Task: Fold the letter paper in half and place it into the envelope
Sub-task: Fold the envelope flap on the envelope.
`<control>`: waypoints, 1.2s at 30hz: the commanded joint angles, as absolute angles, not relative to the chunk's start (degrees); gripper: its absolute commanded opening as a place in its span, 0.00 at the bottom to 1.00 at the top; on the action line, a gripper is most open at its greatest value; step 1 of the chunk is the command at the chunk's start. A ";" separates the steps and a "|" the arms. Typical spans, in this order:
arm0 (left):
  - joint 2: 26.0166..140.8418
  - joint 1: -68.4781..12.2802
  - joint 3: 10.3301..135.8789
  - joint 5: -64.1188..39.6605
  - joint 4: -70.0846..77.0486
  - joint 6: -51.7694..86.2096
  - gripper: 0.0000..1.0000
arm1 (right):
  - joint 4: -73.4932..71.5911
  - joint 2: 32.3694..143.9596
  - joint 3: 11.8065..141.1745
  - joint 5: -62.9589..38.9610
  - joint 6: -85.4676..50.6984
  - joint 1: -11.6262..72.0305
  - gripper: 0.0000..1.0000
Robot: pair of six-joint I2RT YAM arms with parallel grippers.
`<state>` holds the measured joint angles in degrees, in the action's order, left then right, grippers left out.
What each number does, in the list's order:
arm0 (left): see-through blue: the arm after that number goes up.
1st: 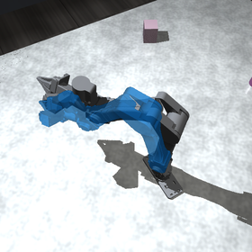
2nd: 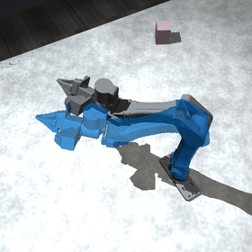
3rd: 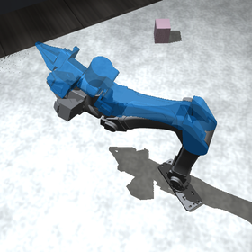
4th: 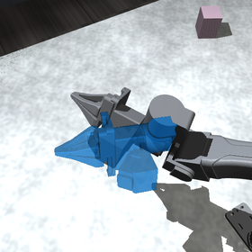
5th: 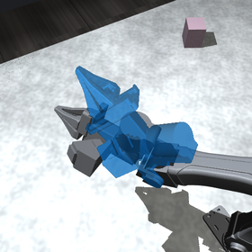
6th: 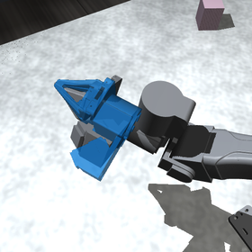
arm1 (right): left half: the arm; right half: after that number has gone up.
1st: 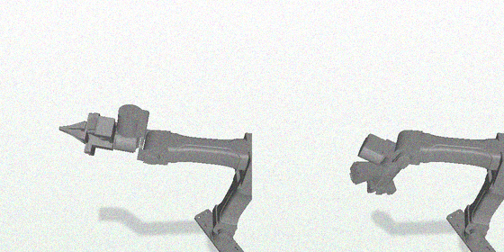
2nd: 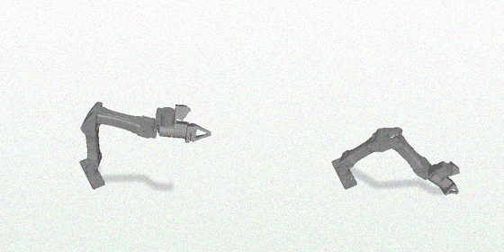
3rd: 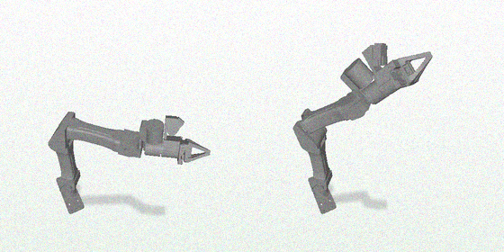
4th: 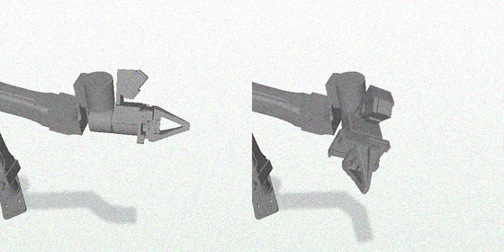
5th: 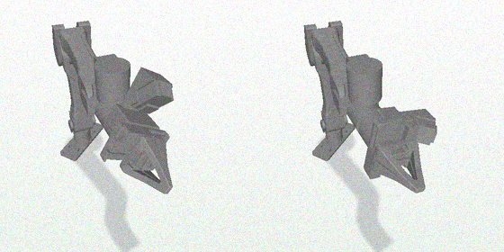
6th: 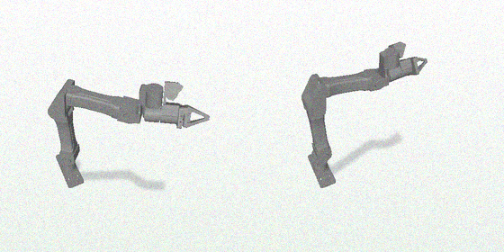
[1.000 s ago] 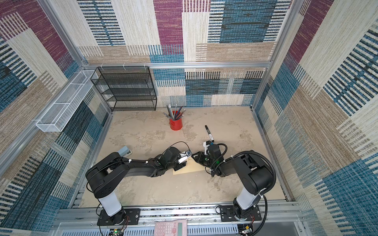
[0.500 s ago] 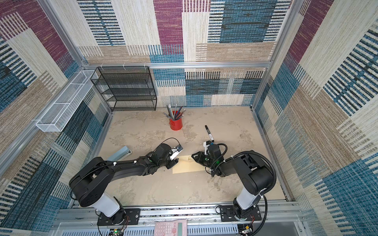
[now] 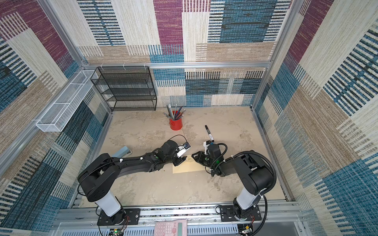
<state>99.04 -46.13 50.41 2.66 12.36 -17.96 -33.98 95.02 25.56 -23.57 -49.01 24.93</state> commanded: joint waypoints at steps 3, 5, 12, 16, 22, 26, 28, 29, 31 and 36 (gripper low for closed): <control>101.62 -46.14 49.34 3.59 16.58 -15.57 0.62 | -32.01 95.79 25.75 -22.41 -49.39 24.87 0.35; 102.49 -46.14 49.05 4.46 17.19 -15.37 0.63 | -32.16 96.05 25.75 -22.41 -49.47 24.83 0.35; 102.49 -46.06 47.63 7.93 15.50 -13.56 0.63 | -31.64 95.62 25.79 -21.97 -49.31 24.85 0.35; 100.39 -45.42 44.66 10.49 15.16 -13.03 0.63 | -31.64 95.71 25.77 -21.93 -49.30 24.87 0.35; 89.91 -44.39 38.60 9.53 19.05 -11.06 0.63 | -31.89 94.04 26.13 -20.79 -48.06 24.87 0.35; 81.16 -43.05 36.80 10.06 20.88 -12.37 0.64 | -27.38 91.93 30.31 -19.65 -44.54 24.79 0.38; 76.77 -41.84 35.52 10.92 22.21 -13.32 0.64 | -25.38 90.47 32.18 -19.01 -43.06 24.82 0.39; 74.32 -40.86 34.50 11.48 23.03 -13.68 0.64 | -24.21 89.60 33.14 -18.66 -42.13 24.81 0.40; 69.62 -38.32 32.00 12.85 24.79 -14.10 0.65 | -21.66 87.83 35.05 -17.54 -40.02 24.79 0.43; 58.22 -28.54 24.12 15.82 29.19 -13.04 0.69 | -16.28 79.87 38.23 -12.89 -32.65 24.37 0.58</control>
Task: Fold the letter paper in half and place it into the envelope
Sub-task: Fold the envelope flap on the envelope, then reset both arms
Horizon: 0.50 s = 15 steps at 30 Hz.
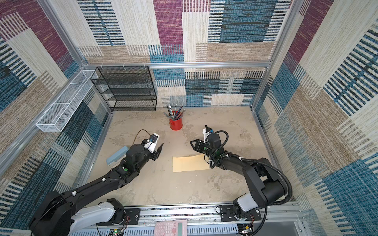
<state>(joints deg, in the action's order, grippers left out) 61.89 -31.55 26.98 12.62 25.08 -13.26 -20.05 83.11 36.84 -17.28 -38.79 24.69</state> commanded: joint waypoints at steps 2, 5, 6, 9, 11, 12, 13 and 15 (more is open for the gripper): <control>55.59 -25.75 21.09 16.31 30.62 -13.81 0.70 | -14.07 75.59 38.41 -9.10 -29.14 23.77 0.66; 53.69 -22.02 17.56 17.31 32.15 -13.40 0.71 | -11.98 68.08 36.65 -2.76 -23.59 20.79 0.99; 53.39 -20.94 16.48 18.13 33.02 -12.72 0.72 | -11.91 65.90 35.68 -0.72 -22.08 19.61 0.99; 52.30 -15.66 12.91 17.75 37.14 -10.38 0.78 | -16.05 58.93 30.41 8.88 -16.00 17.24 0.99; 53.24 -11.75 12.15 16.35 36.77 -11.22 0.80 | -24.18 55.52 24.86 16.05 -10.52 16.67 0.99; 54.20 -10.41 12.16 16.70 36.23 -11.68 0.80 | -27.51 54.81 22.88 18.78 -8.53 16.22 0.99; 55.88 -8.55 11.60 16.84 37.39 -11.27 0.80 | -30.39 55.13 21.28 21.40 -7.01 15.48 0.99; 59.83 -3.64 9.41 12.58 43.75 -8.31 0.81 | -35.81 57.62 19.25 23.97 -4.60 14.19 0.99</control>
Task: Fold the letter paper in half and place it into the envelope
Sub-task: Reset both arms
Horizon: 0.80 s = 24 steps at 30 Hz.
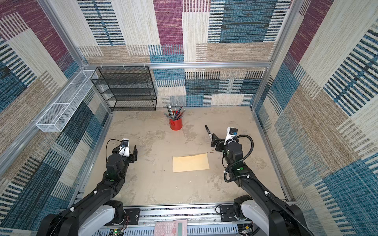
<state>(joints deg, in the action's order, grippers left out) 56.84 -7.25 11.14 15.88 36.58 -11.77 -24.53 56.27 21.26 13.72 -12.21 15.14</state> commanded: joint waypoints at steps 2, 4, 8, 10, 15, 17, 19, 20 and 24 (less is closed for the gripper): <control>65.29 1.02 8.67 7.73 49.97 -6.34 0.81 | -44.02 61.13 16.45 24.98 -1.80 13.38 0.99; 69.67 3.46 9.44 3.53 54.59 -5.28 0.81 | -52.13 64.34 13.73 25.14 0.25 12.75 0.99; 69.88 4.80 14.56 0.44 45.03 -4.81 0.81 | -61.86 70.81 11.42 24.59 3.45 11.14 0.99; 70.25 4.90 12.34 -0.38 49.58 -5.25 0.81 | -66.24 72.93 9.93 22.56 4.39 10.17 0.99; 69.02 5.02 10.06 -3.49 52.75 -6.44 0.81 | -73.13 78.53 8.35 17.24 3.83 6.85 0.99; 69.06 5.01 9.43 -4.03 54.15 -6.81 0.81 | -74.20 80.42 8.77 14.63 3.34 5.67 0.99; 68.82 4.88 8.37 -4.05 55.86 -6.48 0.81 | -76.38 82.94 8.76 12.00 2.94 4.79 0.99; 68.33 4.91 8.19 -3.46 56.00 -5.70 0.81 | -77.36 84.12 8.79 11.62 3.09 4.75 0.99; 66.19 4.92 7.94 -6.09 53.94 -2.13 0.81 | -75.93 85.05 9.83 8.27 2.45 3.27 0.99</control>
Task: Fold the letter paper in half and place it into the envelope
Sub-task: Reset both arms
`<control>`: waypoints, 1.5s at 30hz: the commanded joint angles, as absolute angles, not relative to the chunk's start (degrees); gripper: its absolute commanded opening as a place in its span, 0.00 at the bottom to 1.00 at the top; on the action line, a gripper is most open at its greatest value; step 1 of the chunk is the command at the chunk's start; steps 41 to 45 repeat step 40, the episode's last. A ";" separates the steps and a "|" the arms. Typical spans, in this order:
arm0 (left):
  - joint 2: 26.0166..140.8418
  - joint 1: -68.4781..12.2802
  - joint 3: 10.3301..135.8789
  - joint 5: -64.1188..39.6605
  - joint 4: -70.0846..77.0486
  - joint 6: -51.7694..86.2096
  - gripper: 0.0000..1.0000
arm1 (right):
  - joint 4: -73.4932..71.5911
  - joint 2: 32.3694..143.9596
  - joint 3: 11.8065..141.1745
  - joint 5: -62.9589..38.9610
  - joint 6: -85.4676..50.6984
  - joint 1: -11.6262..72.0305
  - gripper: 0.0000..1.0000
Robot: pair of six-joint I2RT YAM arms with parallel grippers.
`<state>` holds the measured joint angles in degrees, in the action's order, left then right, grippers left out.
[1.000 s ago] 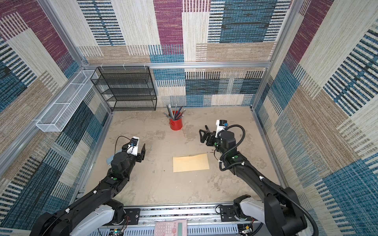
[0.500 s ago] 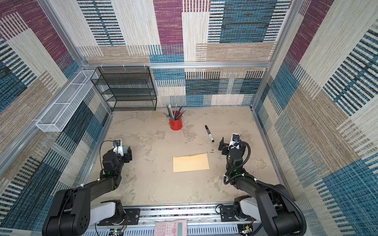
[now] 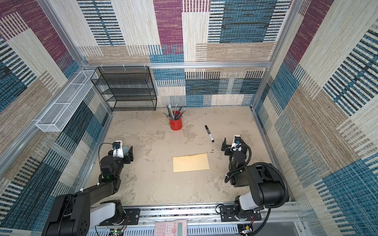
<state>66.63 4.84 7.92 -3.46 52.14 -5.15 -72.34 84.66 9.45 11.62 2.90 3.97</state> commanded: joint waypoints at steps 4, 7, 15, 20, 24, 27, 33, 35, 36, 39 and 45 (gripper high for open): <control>72.90 5.01 11.21 -8.23 55.92 -0.53 0.81 | -80.24 88.52 9.19 6.29 3.12 2.90 0.99; 81.98 5.01 11.71 -10.56 65.06 -0.25 0.81 | -79.87 88.27 9.18 6.40 2.85 2.90 0.99; 89.11 5.19 12.72 -9.35 70.44 0.44 0.82 | -77.44 88.32 10.37 5.63 2.59 2.45 0.99; 88.27 5.27 17.84 -10.29 59.83 0.09 0.82 | -77.15 88.36 10.56 5.67 2.32 2.32 0.99; 88.35 5.27 17.73 -10.10 60.20 0.18 0.82 | -76.99 88.18 10.59 5.46 2.29 2.13 0.99; 88.29 5.23 19.03 -10.61 57.51 0.00 0.82 | -76.79 88.24 10.70 5.42 2.28 2.18 0.99; 88.24 5.19 19.04 -10.42 57.57 0.08 0.82 | -76.37 88.55 11.02 5.40 2.28 2.11 0.99; 88.31 5.19 19.30 -10.35 57.14 0.09 0.82 | -75.51 88.55 11.54 4.33 2.03 1.73 0.99; 88.40 5.19 19.80 -10.37 56.25 0.09 0.82 | -75.47 88.42 11.39 4.28 2.07 1.67 0.99; 88.46 5.19 20.81 -10.29 54.38 0.09 0.82 | -76.17 88.17 10.94 4.23 2.07 1.63 0.99; 88.38 5.16 20.83 -10.00 54.21 0.22 0.83 | -76.56 88.15 10.72 4.26 2.12 1.67 0.99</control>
